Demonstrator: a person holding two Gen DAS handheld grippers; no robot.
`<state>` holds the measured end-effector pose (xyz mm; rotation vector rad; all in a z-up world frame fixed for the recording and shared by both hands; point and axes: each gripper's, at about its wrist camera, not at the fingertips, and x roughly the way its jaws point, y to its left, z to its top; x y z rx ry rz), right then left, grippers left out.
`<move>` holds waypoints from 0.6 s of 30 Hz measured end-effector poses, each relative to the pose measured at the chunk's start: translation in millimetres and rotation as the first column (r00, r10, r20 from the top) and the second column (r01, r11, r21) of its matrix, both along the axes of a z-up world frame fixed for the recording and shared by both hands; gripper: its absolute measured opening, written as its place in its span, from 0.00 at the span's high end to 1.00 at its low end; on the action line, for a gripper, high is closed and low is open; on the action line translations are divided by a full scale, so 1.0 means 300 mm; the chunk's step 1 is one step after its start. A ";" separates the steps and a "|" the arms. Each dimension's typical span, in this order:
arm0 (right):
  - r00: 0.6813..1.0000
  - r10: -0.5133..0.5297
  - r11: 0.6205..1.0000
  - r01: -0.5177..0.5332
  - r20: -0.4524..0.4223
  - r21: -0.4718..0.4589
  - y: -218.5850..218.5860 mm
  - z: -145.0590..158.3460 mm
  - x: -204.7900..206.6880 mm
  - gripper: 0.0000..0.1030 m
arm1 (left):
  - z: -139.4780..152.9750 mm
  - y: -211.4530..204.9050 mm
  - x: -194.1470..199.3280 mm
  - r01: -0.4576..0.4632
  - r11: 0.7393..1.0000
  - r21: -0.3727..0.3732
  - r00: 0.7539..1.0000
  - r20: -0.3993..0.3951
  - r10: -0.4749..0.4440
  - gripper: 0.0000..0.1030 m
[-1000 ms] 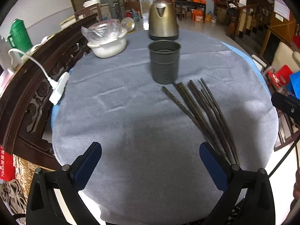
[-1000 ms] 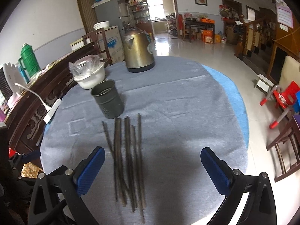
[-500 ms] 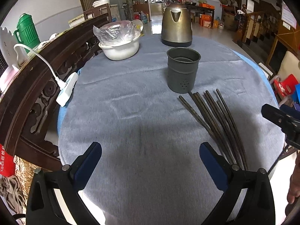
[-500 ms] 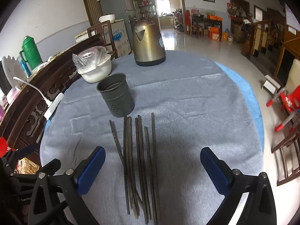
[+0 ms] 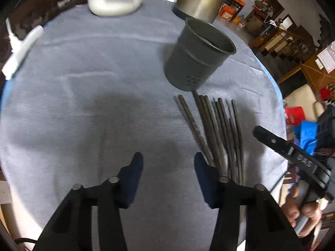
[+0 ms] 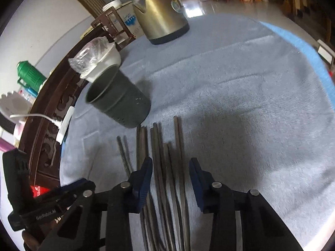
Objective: Organize utensils
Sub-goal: 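Lower the left tool to the dark utensils while the right tool lowers beside it, then close the left tool on one utensil while the right tool grasps another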
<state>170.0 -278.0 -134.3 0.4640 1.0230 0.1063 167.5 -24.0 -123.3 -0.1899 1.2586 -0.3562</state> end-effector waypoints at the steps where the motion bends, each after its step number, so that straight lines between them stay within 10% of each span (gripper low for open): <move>1: 1.000 -0.005 1.000 0.005 -0.004 0.004 0.000 -0.005 0.007 0.62 | -0.005 -0.009 0.009 0.001 1.000 -0.009 1.000 -0.007 -0.001 0.54; 13: 0.998 -0.022 1.000 0.023 -0.064 0.013 -0.004 -0.084 0.178 0.70 | -0.077 -0.059 0.160 -0.120 0.989 -0.086 0.989 -0.094 0.111 0.57; 18: 0.995 -0.006 1.000 0.006 -0.101 -0.001 0.009 -0.105 0.224 0.85 | -0.107 -0.099 0.186 -0.131 0.986 -0.100 0.983 -0.144 0.116 0.75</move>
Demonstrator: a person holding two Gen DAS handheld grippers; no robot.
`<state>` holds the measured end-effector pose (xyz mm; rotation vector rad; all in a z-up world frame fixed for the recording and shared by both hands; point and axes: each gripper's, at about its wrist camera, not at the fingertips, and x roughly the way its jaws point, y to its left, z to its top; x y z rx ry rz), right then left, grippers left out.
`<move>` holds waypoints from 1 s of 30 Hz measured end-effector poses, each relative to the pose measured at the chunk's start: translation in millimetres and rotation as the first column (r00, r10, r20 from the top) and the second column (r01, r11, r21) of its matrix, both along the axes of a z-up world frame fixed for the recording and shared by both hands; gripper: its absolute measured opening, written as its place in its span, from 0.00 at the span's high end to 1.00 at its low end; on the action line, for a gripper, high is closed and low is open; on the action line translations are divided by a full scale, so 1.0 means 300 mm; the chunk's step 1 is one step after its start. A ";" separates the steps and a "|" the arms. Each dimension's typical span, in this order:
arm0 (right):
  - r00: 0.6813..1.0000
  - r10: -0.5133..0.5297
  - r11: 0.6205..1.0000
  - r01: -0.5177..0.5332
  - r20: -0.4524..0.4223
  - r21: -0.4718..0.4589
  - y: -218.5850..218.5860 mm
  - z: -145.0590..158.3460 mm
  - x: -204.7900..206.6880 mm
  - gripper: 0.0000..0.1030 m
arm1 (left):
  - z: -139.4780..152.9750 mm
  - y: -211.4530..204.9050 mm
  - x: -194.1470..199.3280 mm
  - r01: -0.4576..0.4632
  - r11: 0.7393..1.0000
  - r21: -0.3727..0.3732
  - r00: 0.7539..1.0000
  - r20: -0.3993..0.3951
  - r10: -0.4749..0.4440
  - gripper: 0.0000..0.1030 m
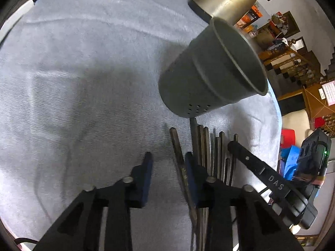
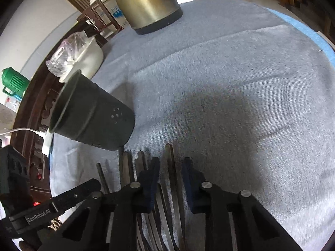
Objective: Organize utensils
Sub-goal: 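Close the left tool on one utensil while the right tool grasps another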
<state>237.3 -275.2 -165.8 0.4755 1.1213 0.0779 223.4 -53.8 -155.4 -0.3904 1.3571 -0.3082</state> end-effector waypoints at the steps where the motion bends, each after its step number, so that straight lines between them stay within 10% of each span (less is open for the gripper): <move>1: 1.000 0.003 1.000 -0.003 -0.007 0.000 0.000 -0.005 0.003 0.88 | -0.005 -0.009 0.007 0.000 1.000 -0.001 1.000 -0.005 0.000 0.76; 19: 0.982 0.028 1.000 -0.030 0.188 0.008 -0.067 0.211 -0.148 0.92 | 0.078 0.032 -0.001 -0.016 0.999 -0.038 0.997 0.072 0.018 0.93; 30: 0.928 0.048 0.999 -0.052 0.369 0.001 -0.017 0.440 -0.300 0.92 | 0.448 0.145 -0.159 0.030 1.000 -0.002 0.936 0.350 -0.028 0.94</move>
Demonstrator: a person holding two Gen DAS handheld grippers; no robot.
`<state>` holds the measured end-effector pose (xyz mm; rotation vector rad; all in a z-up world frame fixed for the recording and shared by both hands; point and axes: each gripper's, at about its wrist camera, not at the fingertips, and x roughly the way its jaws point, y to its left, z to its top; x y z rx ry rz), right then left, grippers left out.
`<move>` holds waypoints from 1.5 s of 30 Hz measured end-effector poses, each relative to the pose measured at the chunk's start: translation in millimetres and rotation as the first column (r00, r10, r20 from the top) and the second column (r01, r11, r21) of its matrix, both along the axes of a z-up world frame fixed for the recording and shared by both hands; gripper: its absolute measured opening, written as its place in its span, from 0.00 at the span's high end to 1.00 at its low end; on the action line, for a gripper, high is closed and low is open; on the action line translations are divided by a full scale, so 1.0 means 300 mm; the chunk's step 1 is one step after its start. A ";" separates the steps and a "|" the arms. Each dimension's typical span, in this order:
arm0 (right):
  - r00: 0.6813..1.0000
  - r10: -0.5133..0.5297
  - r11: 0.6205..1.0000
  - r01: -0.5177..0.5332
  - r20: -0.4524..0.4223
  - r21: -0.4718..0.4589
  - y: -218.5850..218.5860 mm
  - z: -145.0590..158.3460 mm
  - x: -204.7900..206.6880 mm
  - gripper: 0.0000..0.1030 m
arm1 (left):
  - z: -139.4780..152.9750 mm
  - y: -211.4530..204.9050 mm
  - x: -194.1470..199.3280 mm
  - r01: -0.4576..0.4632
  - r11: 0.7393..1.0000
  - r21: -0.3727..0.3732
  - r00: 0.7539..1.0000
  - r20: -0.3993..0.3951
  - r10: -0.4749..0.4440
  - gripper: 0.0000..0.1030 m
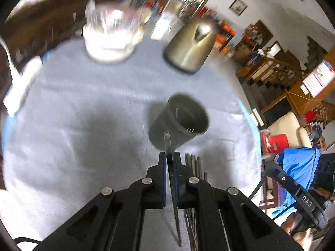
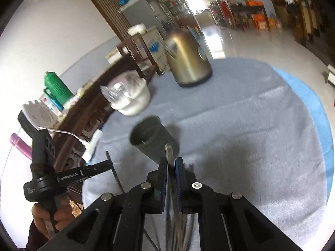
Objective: Organize utensils
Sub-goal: 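Close the left tool on one utensil while the right tool grasps another, then carry the left tool's utensil into the grey cup while the right tool drops its own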
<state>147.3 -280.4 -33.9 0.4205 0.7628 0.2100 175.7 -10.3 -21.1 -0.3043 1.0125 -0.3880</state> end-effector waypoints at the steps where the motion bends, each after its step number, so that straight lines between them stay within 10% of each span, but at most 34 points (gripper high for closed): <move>1: 1.000 0.000 1.000 0.000 0.020 -0.003 0.005 0.022 -0.015 0.92 | 0.039 0.006 -0.019 0.001 1.000 0.006 0.999 0.032 -0.002 0.95; 25: 0.918 -0.081 0.993 0.106 0.389 -0.044 0.134 0.554 0.039 0.94 | 0.593 0.034 0.053 0.009 0.999 0.034 0.913 0.408 -0.022 0.95; 28: 0.901 -0.108 0.985 0.155 0.420 -0.078 0.167 0.560 0.077 0.94 | 0.580 0.023 0.090 -0.021 0.999 0.039 0.903 0.430 0.002 0.95; 35: 0.956 -0.087 0.982 0.130 0.280 -0.139 0.231 0.392 0.227 0.94 | 0.369 -0.037 0.217 -0.013 0.995 0.100 0.962 0.273 -0.015 0.95; 43: 0.990 -0.084 0.996 0.088 0.117 -0.031 0.169 0.249 0.294 0.89 | 0.263 -0.047 0.263 0.011 0.991 0.132 0.982 0.184 -0.036 0.92; 45: 0.988 -0.103 0.995 0.101 0.119 0.019 0.135 0.244 0.276 0.75 | 0.273 -0.031 0.248 0.008 0.992 0.127 0.980 0.196 -0.033 0.64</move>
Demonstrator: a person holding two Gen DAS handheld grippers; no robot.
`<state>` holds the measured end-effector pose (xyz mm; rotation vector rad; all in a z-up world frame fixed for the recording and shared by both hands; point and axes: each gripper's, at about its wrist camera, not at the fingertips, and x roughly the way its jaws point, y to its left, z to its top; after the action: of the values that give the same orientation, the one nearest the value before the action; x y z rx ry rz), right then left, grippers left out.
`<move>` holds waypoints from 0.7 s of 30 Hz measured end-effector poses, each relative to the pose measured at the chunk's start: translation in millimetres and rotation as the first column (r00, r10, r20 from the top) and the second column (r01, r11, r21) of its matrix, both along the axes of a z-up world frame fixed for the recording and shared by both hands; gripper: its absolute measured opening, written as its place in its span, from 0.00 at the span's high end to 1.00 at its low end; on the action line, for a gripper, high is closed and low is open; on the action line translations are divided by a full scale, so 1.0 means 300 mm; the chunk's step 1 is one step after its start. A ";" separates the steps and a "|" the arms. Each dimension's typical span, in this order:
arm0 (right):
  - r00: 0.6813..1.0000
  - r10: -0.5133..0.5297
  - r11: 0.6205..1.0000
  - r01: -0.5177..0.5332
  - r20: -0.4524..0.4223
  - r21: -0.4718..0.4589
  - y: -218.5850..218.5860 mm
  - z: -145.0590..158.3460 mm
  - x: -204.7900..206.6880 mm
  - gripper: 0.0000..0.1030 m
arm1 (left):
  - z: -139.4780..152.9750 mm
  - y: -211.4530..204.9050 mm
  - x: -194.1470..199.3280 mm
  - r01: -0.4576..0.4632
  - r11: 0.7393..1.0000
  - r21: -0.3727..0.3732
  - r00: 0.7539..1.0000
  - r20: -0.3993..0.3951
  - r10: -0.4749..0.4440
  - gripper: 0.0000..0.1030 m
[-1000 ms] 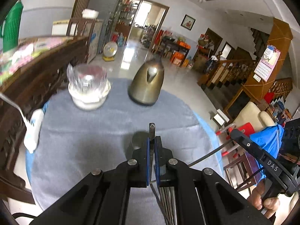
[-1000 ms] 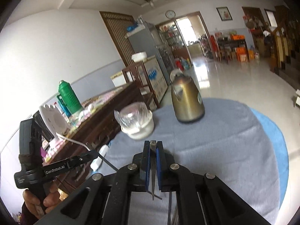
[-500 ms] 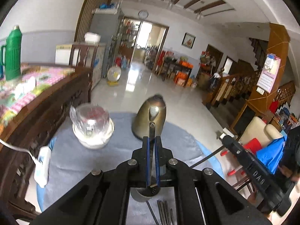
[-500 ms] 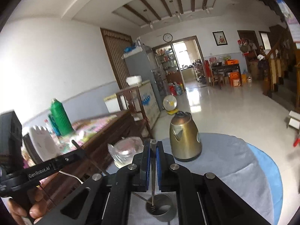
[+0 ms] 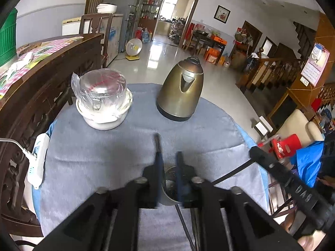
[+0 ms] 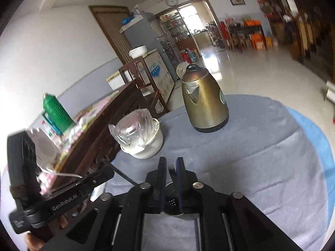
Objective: Organize utensils
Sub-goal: 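Carry the left tool's utensil into the grey cup while the right tool drops its own, then move the left tool back to the utensils while the right tool returns too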
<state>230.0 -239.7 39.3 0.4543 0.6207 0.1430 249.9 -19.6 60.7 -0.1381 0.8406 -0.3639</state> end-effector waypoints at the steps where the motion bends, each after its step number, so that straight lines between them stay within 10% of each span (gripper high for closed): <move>1: 1.000 -0.007 1.000 0.007 0.010 0.017 -0.015 0.003 -0.014 0.70 | 0.007 0.012 -0.012 -0.009 1.000 -0.007 1.000 0.015 0.009 0.55; 3: 0.997 -0.039 0.996 0.034 0.063 0.083 -0.071 0.009 -0.064 0.32 | 0.017 0.036 -0.050 -0.024 1.000 -0.013 0.998 0.057 0.025 0.46; 4: 0.993 -0.064 0.992 0.053 0.100 0.114 -0.097 0.019 -0.096 0.31 | 0.019 0.047 -0.068 -0.027 1.000 -0.008 0.997 0.070 0.027 0.46; 12: 0.960 -0.206 0.969 0.172 0.192 0.179 -0.257 -0.016 -0.306 0.46 | -0.127 0.144 -0.175 -0.075 0.997 0.014 0.997 0.002 0.075 0.46; 15: 0.979 -0.186 0.977 0.175 0.081 0.121 -0.266 -0.111 -0.315 0.63 | -0.246 0.146 -0.211 -0.062 0.998 0.032 0.993 -0.094 0.065 0.46; 21: 0.980 -0.111 0.989 0.125 -0.167 0.075 -0.253 -0.334 -0.295 0.63 | -0.466 0.100 -0.268 -0.003 0.997 0.079 0.963 -0.267 0.024 0.46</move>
<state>141.6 -315.5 -60.9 0.5877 0.7473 0.0194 169.4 10.3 -79.0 -0.1222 1.1197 -0.3024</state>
